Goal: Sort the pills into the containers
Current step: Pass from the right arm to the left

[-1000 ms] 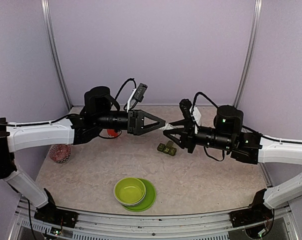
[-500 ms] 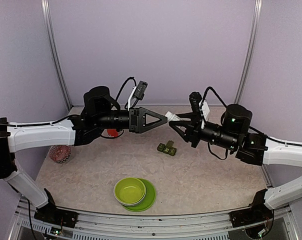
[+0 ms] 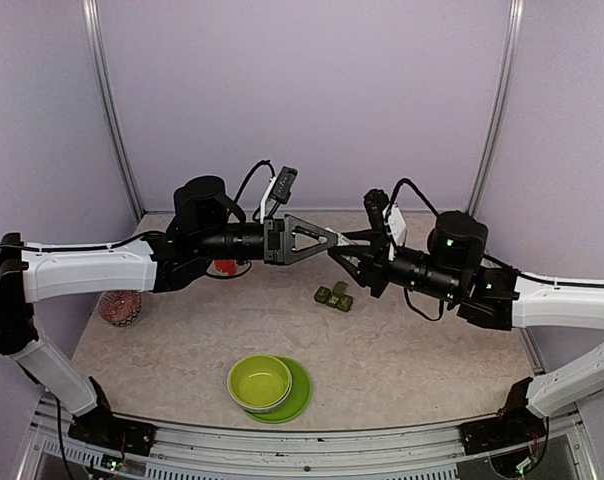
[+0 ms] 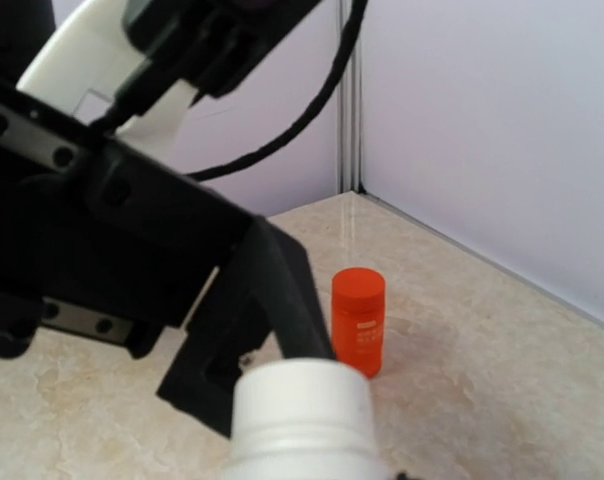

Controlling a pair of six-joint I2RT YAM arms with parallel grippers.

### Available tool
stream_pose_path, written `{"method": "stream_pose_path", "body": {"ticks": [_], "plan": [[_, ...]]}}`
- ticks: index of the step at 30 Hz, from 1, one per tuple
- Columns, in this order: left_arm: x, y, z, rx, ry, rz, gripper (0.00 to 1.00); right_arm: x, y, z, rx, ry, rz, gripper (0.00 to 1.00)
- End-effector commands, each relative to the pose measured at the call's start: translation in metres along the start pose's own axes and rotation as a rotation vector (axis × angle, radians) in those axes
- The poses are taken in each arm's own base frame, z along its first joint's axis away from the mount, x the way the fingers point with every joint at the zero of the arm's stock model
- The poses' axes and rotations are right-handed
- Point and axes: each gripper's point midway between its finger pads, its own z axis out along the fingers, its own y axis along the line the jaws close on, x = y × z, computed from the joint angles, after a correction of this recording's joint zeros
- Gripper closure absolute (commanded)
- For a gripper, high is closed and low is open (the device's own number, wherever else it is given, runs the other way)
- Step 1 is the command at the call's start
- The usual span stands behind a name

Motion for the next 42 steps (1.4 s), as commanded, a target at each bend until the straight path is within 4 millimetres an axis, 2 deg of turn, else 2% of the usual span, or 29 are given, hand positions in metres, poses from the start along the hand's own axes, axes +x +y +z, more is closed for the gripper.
{"method": "stream_pose_path", "body": {"ticks": [1, 9, 19, 27, 31, 42], "plan": [[-0.007, -0.014, 0.001, 0.034, -0.024, 0.054, 0.01, 0.013, 0.011, 0.011, -0.034, 0.046, 0.003, 0.89], [-0.008, -0.022, 0.004, 0.052, -0.027, 0.063, 0.01, 0.035, 0.024, 0.024, -0.058, 0.102, 0.000, 0.89], [-0.011, -0.032, 0.000, 0.062, -0.043, 0.074, 0.01, 0.041, 0.040, 0.030, -0.133, 0.110, -0.003, 0.89], [-0.002, -0.018, -0.006, 0.000, -0.009, 0.033, 0.01, 0.021, 0.035, 0.012, -0.116, 0.046, -0.065, 0.89], [0.005, -0.018, -0.008, 0.009, 0.022, 0.021, 0.02, 0.019, 0.028, 0.005, -0.101, 0.031, -0.087, 0.89], [0.015, -0.019, -0.010, 0.016, 0.095, 0.005, 0.18, 0.007, 0.027, -0.016, -0.115, -0.056, -0.141, 0.89]]}}
